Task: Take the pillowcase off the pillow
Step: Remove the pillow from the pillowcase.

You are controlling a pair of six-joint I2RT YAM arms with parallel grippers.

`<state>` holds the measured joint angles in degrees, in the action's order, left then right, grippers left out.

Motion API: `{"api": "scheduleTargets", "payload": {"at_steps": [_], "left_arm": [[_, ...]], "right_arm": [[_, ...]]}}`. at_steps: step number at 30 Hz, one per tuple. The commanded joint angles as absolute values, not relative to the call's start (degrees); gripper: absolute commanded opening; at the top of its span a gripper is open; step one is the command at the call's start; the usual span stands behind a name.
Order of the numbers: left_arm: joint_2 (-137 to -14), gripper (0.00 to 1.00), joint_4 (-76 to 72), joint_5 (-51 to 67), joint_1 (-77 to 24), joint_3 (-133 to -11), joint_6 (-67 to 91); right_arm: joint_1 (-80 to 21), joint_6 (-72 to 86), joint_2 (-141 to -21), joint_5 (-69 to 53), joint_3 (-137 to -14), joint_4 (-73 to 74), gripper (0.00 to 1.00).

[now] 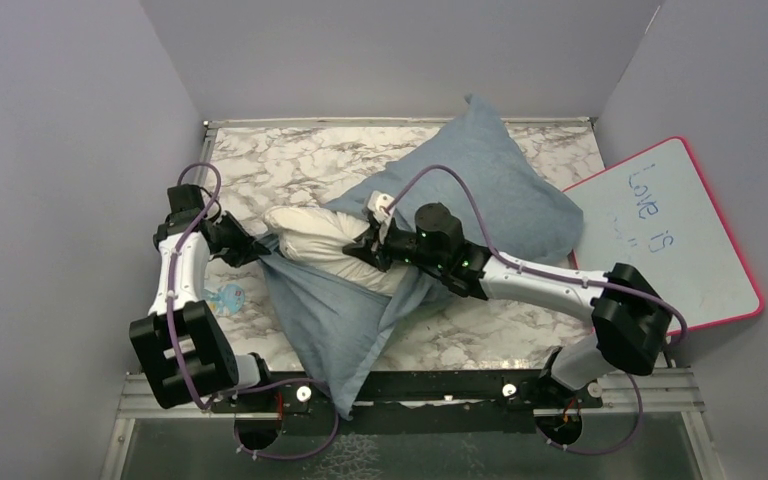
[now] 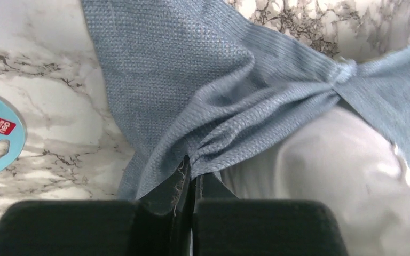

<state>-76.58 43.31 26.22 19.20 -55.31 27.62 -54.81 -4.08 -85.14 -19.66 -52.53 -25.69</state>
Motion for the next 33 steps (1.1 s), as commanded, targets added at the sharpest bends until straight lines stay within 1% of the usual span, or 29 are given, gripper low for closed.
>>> {"api": "scheduleTargets", "payload": {"at_steps": [1,2,3,6,8,9,12,15,17,18,21,23,25,27,29,31,33], "left_arm": [[-72.05,0.10,29.75,24.79,22.94,-51.17,23.87],[-70.40,0.18,29.83,25.74,22.94,-49.96,23.82],[-68.74,0.29,30.09,26.62,22.94,-49.06,23.97],[-63.58,0.50,31.10,30.21,22.94,-46.82,25.80],[-59.83,0.60,32.32,31.25,22.94,-45.53,27.44],[-57.96,0.64,32.78,31.73,22.94,-44.75,28.41],[-52.62,0.66,33.28,34.63,22.96,-42.32,30.77],[-48.66,0.66,33.97,36.35,22.86,-40.61,32.52],[-47.72,0.66,35.40,36.41,22.61,-40.20,31.99],[-47.71,0.66,36.23,36.06,22.18,-40.06,31.57],[-47.23,0.66,36.99,35.27,19.68,-39.13,31.21],[-46.98,0.66,38.27,31.20,16.40,-39.64,31.03],[-47.78,0.65,40.68,24.42,11.24,-41.30,30.17],[-49.19,0.65,42.83,17.37,4.38,-43.16,30.69],[-49.53,0.65,43.24,13.37,-1.86,-43.80,32.99],[-48.19,0.65,43.20,11.20,-5.39,-43.21,35.62],[-46.12,0.64,43.26,10.65,-6.70,-41.86,36.41]], "right_arm": [[-55.28,3.58,-90.48,-10.84,-65.62,-11.53,0.01],[-55.25,4.16,-92.88,-8.99,-69.25,-7.69,0.00],[-55.28,4.48,-95.11,-7.77,-72.20,-4.39,0.01],[-55.28,4.57,-100.07,-7.02,-79.32,2.60,0.02],[-55.28,5.00,-101.88,-6.63,-82.18,5.25,0.05],[-55.28,5.37,-102.55,-6.52,-84.02,7.19,0.09],[-55.28,5.60,-103.53,-7.52,-90.87,15.91,0.21],[-55.28,6.61,-101.25,-8.54,-95.37,22.83,0.41],[-55.28,7.42,-98.03,-9.79,-94.88,24.25,0.58],[-55.28,7.65,-96.29,-10.65,-93.53,24.07,0.62],[-55.28,7.17,-92.73,-14.39,-89.92,25.38,0.66],[-55.33,6.85,-91.79,-15.96,-88.10,28.01,0.67],[-55.44,7.29,-91.30,-16.74,-86.40,30.27,0.68],[-55.76,7.80,-90.46,-15.48,-85.04,32.68,0.67],[-56.06,8.61,-88.66,-14.66,-84.03,34.40,0.67],[-56.24,10.12,-85.63,-11.58,-82.84,34.95,0.67],[-56.29,12.09,-82.28,-8.01,-81.49,35.56,0.68]]}}
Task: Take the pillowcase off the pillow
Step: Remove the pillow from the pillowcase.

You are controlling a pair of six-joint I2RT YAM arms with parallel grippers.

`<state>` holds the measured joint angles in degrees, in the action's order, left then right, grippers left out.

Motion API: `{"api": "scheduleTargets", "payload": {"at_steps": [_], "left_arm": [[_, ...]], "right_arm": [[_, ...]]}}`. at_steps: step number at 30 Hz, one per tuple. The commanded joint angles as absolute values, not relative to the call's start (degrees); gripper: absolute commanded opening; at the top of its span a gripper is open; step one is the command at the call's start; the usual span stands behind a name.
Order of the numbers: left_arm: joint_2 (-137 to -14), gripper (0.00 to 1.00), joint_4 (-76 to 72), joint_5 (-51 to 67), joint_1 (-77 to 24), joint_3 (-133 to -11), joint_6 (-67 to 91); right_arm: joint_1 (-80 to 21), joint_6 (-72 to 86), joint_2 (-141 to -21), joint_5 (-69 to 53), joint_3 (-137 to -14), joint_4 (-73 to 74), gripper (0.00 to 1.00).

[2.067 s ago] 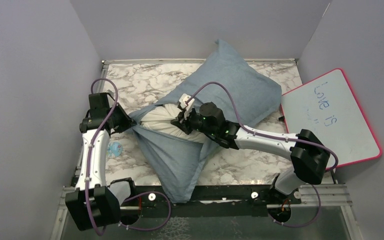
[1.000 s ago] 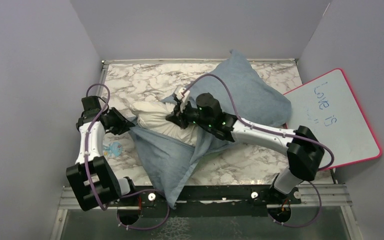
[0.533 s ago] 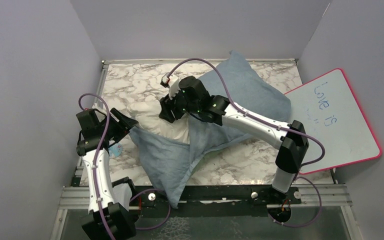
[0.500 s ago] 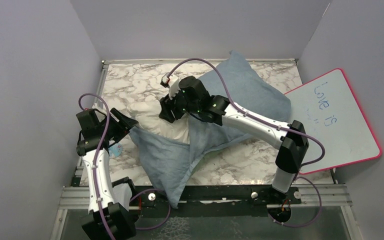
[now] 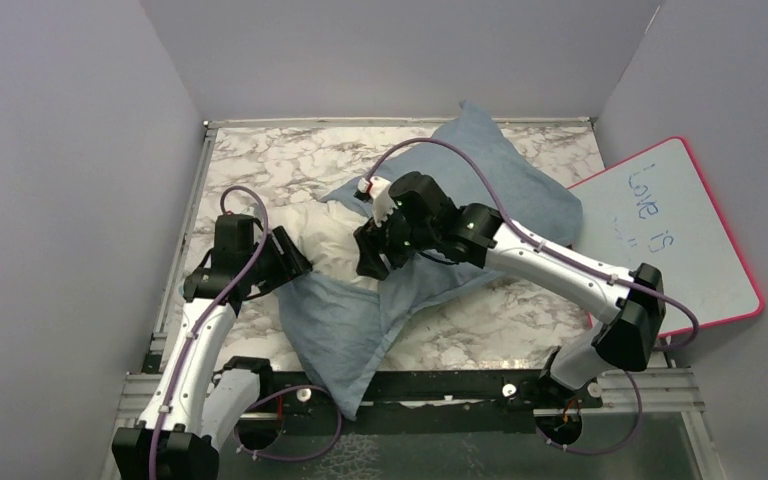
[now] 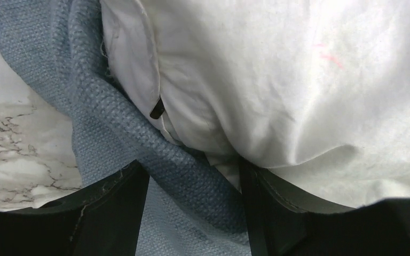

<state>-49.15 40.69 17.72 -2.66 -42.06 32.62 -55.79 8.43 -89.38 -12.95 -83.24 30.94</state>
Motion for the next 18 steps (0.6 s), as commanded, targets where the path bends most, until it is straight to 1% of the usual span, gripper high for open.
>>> {"api": "scheduleTargets", "payload": {"at_steps": [1,4,7,8,13,16,18], "left_arm": [[-45.52,0.63,43.25,11.07,-6.89,-40.94,36.76],[-44.91,0.58,42.47,13.93,-7.09,-38.24,36.94],[-43.79,0.47,42.38,14.61,-7.20,-38.47,36.25],[-43.37,0.43,42.56,13.97,-7.20,-38.75,36.06],[-44.09,0.27,42.21,15.05,-7.18,-39.22,35.73],[-44.45,0.21,42.08,16.64,-7.20,-39.12,34.85],[-44.25,0.18,41.87,17.23,-7.14,-39.11,34.64]], "right_arm": [[-56.23,12.67,-80.62,-7.05,-80.61,35.74,0.68],[-56.12,15.66,-75.33,-1.84,-77.49,36.26,0.68],[-56.16,21.13,-70.11,8.79,-74.06,37.18,0.70],[-56.15,22.00,-68.39,11.70,-72.88,37.22,0.72],[-56.15,35.84,-61.77,32.57,-68.59,45.35,0.99],[-56.03,43.94,-59.27,38.27,-65.21,49.79,1.00],[-55.84,46.62,-57.78,37.44,-61.13,48.08,1.00]]}}
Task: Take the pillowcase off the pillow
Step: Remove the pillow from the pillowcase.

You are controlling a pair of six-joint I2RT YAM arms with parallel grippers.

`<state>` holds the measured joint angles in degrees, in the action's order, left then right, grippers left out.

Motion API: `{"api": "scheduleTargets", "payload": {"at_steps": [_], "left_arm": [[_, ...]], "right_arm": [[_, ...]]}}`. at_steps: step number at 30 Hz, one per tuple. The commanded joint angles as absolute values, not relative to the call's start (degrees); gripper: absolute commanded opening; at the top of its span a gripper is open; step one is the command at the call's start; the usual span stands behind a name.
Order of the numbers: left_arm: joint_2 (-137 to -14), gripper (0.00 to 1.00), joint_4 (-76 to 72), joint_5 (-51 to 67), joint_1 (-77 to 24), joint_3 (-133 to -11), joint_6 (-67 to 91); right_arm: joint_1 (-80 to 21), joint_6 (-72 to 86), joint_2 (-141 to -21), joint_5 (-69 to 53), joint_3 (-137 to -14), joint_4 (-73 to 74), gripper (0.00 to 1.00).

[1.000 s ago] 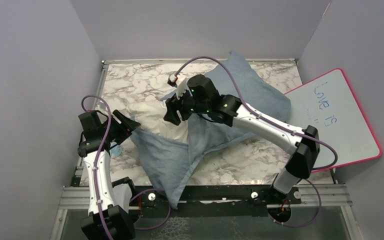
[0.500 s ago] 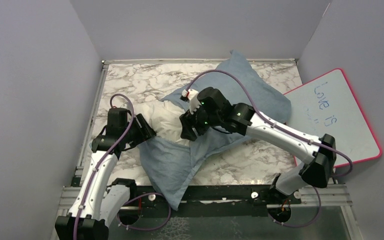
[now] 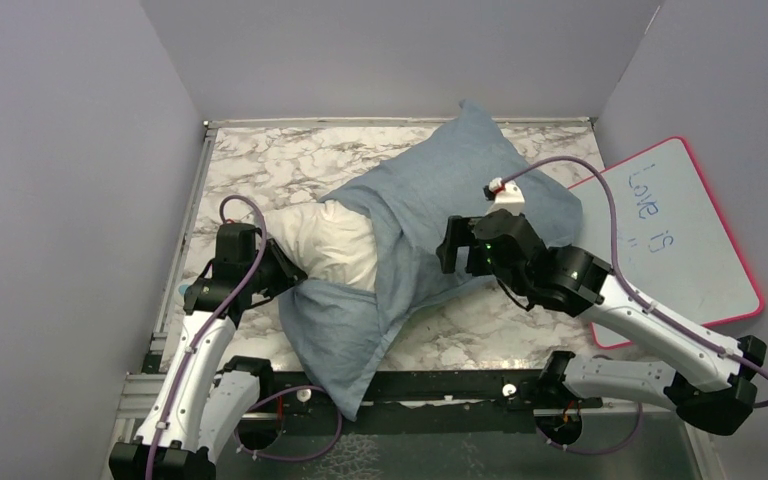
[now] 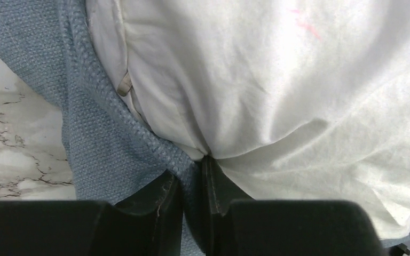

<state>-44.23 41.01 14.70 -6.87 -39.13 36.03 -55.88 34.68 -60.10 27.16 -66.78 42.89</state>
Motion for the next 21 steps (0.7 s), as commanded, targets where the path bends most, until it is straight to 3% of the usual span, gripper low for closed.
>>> {"api": "scheduleTargets", "payload": {"at_steps": [1,5,8,9,10,12,16,21], "left_arm": [[-44.19,0.16,41.77,17.49,-7.20,-39.05,34.65],[-45.17,0.14,40.40,19.53,-7.16,-38.52,34.60],[-46.62,0.14,37.40,21.30,-7.29,-38.25,35.24],[-47.62,0.14,36.16,21.35,-7.25,-38.68,35.60],[-48.70,0.14,34.77,21.22,-7.26,-39.10,36.00],[-51.77,0.14,31.52,20.99,-7.22,-40.28,36.59],[-58.44,0.09,28.95,15.40,-7.37,-46.18,35.60],[-62.46,0.09,27.25,10.14,-7.37,-52.82,32.42]], "right_arm": [[-55.36,46.14,-57.34,34.88,-58.55,45.26,1.00],[-45.92,35.96,-59.64,9.86,-48.90,23.30,0.99],[-35.07,34.05,-68.37,-10.35,-51.31,12.51,0.93],[-33.96,33.45,-72.04,-12.05,-54.36,11.43,0.89],[-33.74,32.14,-75.67,-13.18,-57.50,10.53,0.76],[-33.71,30.39,-81.34,-16.09,-62.35,8.18,0.69],[-33.71,30.77,-84.97,-13.31,-67.30,10.30,0.66],[-33.77,28.89,-76.08,-9.06,-62.90,12.52,0.79]]}}
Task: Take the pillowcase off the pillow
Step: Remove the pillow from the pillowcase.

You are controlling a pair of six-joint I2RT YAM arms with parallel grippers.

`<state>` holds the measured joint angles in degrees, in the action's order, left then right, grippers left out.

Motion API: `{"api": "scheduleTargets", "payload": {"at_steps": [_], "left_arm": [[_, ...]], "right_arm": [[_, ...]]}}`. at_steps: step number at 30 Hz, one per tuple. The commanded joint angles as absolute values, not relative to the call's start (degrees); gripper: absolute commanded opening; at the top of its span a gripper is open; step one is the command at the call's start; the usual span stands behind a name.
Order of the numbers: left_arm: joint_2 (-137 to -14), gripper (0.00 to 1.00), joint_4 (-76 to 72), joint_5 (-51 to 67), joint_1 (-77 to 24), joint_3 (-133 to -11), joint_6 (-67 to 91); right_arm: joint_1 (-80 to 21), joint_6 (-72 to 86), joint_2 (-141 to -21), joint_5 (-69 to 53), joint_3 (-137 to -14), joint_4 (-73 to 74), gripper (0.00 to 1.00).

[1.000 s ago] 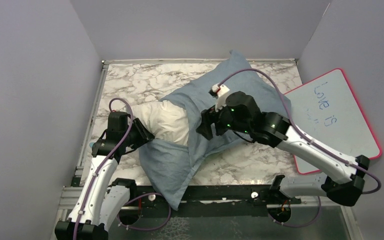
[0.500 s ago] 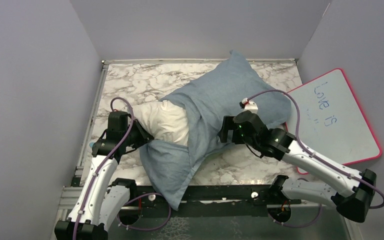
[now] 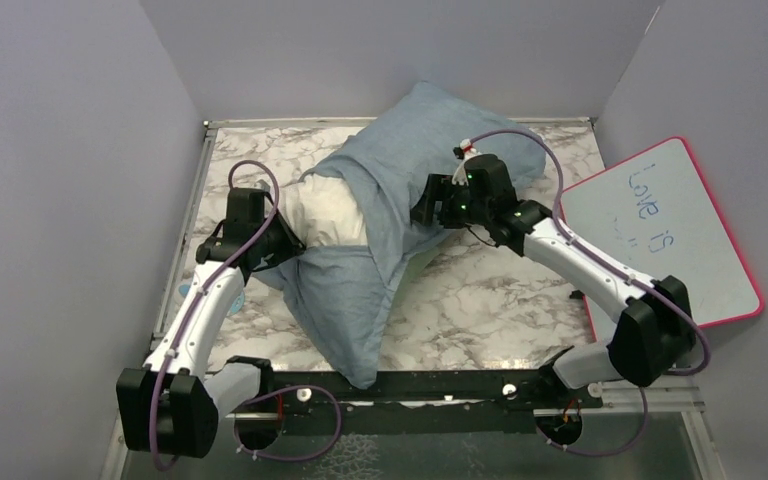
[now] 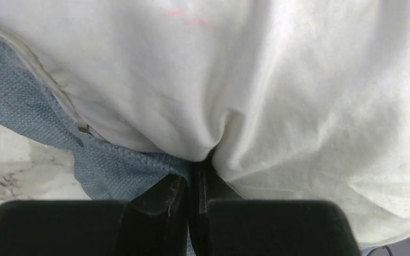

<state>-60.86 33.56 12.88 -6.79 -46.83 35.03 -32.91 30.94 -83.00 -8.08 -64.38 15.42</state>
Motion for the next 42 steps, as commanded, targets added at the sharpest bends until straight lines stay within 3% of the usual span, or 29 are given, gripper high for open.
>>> {"api": "scheduleTargets", "payload": {"at_steps": [1,4,7,10,14,19,26,33,37,42], "left_arm": [[-63.65,0.09,27.18,10.31,-7.36,-53.78,31.54],[-66.16,0.11,26.40,10.30,-7.37,-55.58,30.02],[-66.52,0.20,23.40,11.73,-7.34,-56.05,29.16],[-66.20,0.28,23.21,13.11,-7.37,-56.36,29.69],[-62.44,0.54,25.52,13.01,-7.32,-54.02,31.49],[-53.03,0.71,31.79,10.85,-7.33,-51.16,34.81],[-40.85,0.72,35.75,16.21,-7.33,-43.29,41.89],[-36.52,0.73,34.67,21.79,-7.29,-36.56,46.76],[-37.88,0.73,31.25,24.54,-7.32,-35.24,48.52],[-38.16,0.74,24.06,28.72,-7.37,-33.20,52.71]], "right_arm": [[-33.79,27.37,-73.86,-9.13,-62.70,12.87,0.81],[-33.82,21.42,-69.55,-14.25,-64.51,13.05,0.80],[-35.12,16.19,-71.15,-23.45,-68.21,13.56,0.77],[-42.95,9.64,-74.63,-23.31,-72.66,14.58,0.77],[-52.36,3.01,-81.78,-20.13,-78.22,15.85,0.78],[-54.35,1.07,-90.49,-18.66,-84.28,18.39,0.78],[-54.40,0.53,-97.37,-15.50,-88.26,22.59,0.74],[-54.64,-0.18,-97.49,-27.31,-85.63,26.08,0.35],[-55.79,-0.24,-97.19,-32.36,-82.42,28.39,0.29],[-56.68,1.59,-96.05,-31.37,-78.43,27.52,0.30]]}}
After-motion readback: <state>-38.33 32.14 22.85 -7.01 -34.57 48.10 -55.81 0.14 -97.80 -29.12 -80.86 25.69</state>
